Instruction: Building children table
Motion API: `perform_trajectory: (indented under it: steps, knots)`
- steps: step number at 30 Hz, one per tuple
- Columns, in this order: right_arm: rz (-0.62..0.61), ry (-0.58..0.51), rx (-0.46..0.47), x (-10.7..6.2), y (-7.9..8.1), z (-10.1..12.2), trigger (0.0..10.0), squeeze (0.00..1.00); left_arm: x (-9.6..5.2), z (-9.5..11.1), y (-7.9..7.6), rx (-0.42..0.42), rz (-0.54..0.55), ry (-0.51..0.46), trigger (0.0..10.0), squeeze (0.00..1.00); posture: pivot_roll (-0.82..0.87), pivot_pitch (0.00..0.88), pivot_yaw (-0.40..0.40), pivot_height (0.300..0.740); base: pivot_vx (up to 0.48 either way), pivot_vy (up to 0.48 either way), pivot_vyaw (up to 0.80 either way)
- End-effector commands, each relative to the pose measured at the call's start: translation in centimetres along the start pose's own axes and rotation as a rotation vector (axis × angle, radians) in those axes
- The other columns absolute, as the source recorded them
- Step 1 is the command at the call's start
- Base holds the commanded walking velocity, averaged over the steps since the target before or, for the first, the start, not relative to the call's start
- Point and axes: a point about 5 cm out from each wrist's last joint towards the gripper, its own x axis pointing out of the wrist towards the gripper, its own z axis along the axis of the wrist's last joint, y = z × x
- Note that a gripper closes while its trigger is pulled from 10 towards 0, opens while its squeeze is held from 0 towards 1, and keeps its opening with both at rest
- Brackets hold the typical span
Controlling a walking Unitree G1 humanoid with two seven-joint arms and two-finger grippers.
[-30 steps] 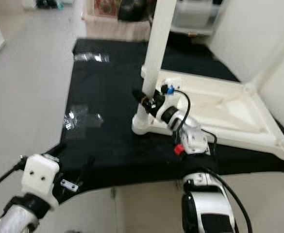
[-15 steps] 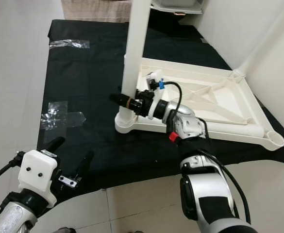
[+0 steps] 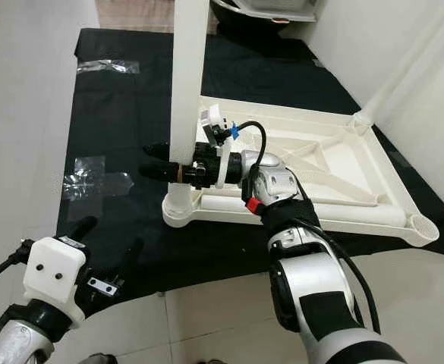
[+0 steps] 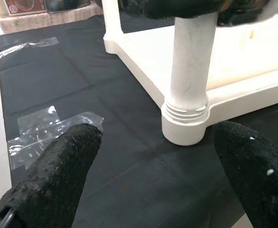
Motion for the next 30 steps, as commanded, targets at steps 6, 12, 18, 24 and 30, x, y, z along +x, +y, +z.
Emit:
perform_trajectory:
  steps: [6,12,18,24,30]
  knots:
    - [-0.269,-0.02,-0.052,1.2,-1.1,-0.6,0.0,0.0,0.1,0.0,0.0,0.003,0.001,0.001,10.0,0.0,0.17,0.135,-0.164,0.74,0.0,0.0,0.0]
    - [-0.762,-0.06,-0.019,-1.5,-2.4,-1.3,0.0,0.0,0.7,0.0,0.0,0.002,0.004,-0.011,10.0,0.0,0.15,0.112,-0.16,0.74,0.0,0.0,0.0]
    - [-1.442,-0.092,0.078,-5.5,-2.6,-2.7,0.0,0.0,1.0,-0.1,-0.1,0.0,0.005,-0.016,10.0,0.0,0.14,0.103,-0.158,0.74,0.0,0.0,0.0]
    - [-1.74,-0.197,0.173,-5.4,-0.1,-3.6,0.0,0.0,1.1,-0.1,-0.4,0.002,-0.007,-0.021,10.0,0.0,0.15,0.092,-0.162,0.74,0.0,0.0,0.0]
    - [-1.613,-0.212,0.162,-2.8,0.3,-3.2,10.0,0.0,1.1,-0.2,-0.2,0.004,0.0,-0.016,10.0,0.0,0.15,0.08,-0.163,0.74,0.0,0.0,0.0]
